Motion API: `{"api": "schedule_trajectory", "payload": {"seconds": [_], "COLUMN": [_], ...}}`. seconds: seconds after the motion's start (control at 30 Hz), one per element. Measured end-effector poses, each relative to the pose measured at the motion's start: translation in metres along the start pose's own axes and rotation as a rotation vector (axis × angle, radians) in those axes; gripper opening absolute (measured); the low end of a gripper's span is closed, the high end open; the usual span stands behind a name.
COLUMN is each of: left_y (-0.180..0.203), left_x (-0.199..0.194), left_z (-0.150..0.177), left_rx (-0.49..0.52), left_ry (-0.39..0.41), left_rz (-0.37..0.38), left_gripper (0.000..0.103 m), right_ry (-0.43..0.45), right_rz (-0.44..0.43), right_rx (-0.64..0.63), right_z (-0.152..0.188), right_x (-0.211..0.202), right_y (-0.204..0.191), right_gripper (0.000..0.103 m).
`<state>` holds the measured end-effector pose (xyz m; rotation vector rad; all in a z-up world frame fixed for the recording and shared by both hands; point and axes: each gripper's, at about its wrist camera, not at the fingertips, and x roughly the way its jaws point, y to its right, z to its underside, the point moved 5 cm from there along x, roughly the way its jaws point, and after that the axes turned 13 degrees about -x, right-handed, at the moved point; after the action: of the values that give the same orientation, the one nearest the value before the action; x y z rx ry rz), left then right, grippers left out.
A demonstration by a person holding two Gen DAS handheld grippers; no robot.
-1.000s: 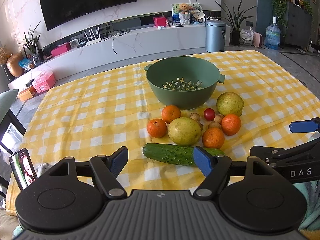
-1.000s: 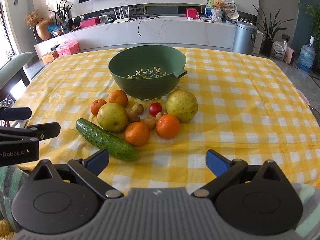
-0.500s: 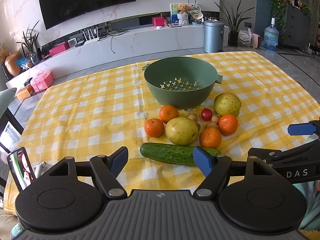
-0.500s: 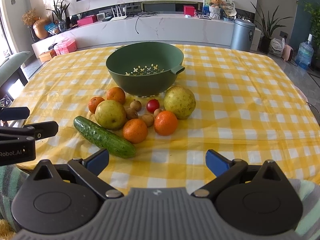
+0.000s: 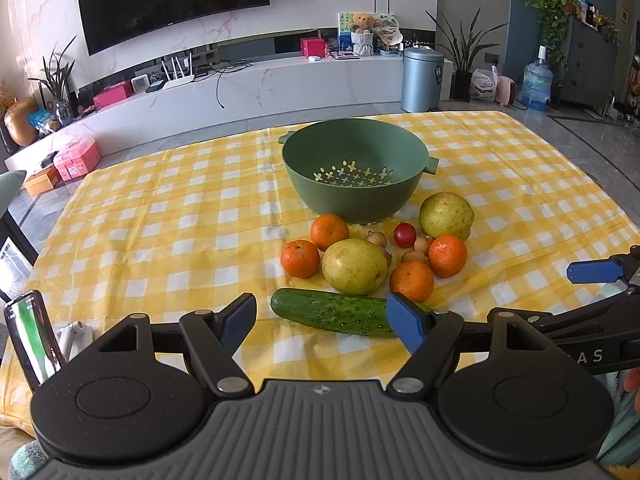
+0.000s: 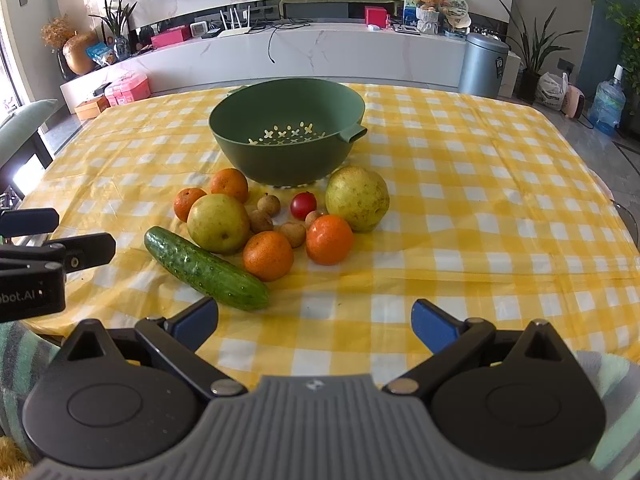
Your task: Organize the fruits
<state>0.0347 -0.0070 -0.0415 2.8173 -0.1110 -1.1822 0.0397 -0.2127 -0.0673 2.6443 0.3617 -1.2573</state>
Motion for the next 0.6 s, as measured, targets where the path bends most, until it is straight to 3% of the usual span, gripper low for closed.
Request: {"api": "schedule_trajectory", "payload": {"seconds": [0.6], "left_y": [-0.0009], "left_x": [0.0017], "left_z": [0.0021], "left_rx": [-0.003], "left_ry": [-0.006], "left_rz": [-0.001], "left_gripper": [0.087], "right_ry": [-0.023], "right_rz": [-0.007], "right_rx": [-0.006], "right_z": [0.0017], "right_x": [0.0028], "right_y": [-0.0035], "right_gripper": [0.099]}}
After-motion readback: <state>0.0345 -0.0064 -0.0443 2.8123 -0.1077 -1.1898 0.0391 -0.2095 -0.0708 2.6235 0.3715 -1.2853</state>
